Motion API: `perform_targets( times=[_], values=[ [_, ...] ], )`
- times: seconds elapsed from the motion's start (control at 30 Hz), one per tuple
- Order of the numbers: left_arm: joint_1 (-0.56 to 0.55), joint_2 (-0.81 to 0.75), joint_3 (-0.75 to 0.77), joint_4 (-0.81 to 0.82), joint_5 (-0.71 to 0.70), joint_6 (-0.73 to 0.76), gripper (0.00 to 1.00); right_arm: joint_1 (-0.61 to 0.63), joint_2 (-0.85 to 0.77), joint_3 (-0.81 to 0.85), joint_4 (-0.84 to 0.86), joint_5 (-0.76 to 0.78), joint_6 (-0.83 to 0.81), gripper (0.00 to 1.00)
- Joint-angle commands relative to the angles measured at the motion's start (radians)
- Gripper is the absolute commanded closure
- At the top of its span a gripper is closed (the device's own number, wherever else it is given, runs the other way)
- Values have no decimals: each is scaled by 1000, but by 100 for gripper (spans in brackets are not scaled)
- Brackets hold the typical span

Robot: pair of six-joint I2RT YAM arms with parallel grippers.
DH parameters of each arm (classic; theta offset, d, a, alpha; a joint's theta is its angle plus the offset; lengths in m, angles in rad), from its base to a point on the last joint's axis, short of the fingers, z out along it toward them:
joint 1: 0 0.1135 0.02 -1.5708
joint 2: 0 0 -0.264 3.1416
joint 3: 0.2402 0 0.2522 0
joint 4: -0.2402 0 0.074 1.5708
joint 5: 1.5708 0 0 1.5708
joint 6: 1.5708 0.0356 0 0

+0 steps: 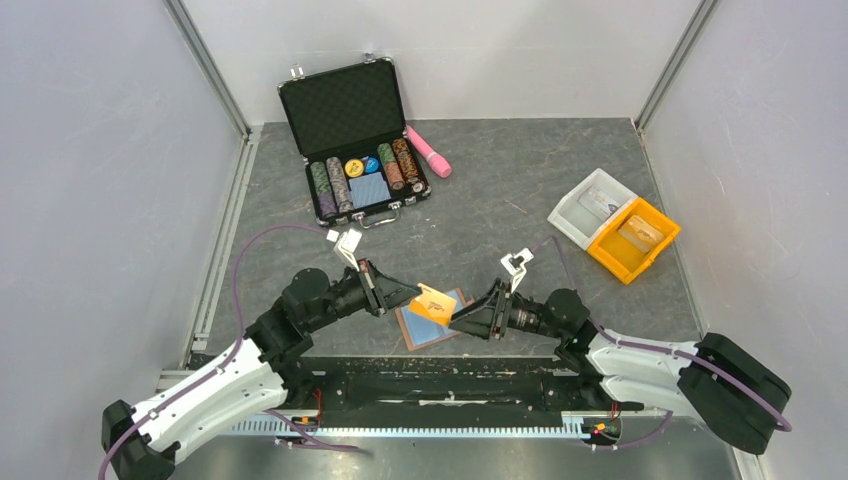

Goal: Take the credit cards out of the card holder
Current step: Place the credit card in the storage box.

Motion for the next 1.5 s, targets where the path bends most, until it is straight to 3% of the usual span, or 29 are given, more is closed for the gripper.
perform_targets(
  times=[0.0,0.17,0.3,0.47,0.63,0.7,0.77,0.9,1.0,1.27,1.33,1.47],
  values=[
    [2,8,-5,82,-55,-53,98,-2,38,-9,352,35,113,54],
    [2,6,-20,122,-71,-77,98,-2,122,-50,611,61,232,67],
    [2,4,-40,149,-88,-92,98,-2,178,-42,661,62,255,77],
    [2,-5,-55,153,-79,-106,98,-2,223,-33,695,73,272,78],
    [2,-27,-62,142,-79,-113,98,-2,264,-41,728,95,292,98],
    [2,-37,-60,122,-89,-106,97,-6,285,-43,752,95,306,100],
    [2,-47,-53,82,-110,-98,81,-18,295,-46,753,96,317,100],
    [2,-64,-27,-23,-151,-73,22,-90,289,-48,701,67,320,100],
    [2,-65,22,-148,-180,-24,1,-155,278,-39,659,34,321,100],
    [2,-54,123,-343,-206,95,0,-291,253,14,519,-58,309,100],
    [2,-53,140,-381,-242,129,0,-327,227,51,404,-75,271,100],
    [2,-43,198,-485,-296,218,0,-377,143,166,10,-62,92,100]
  ],
)
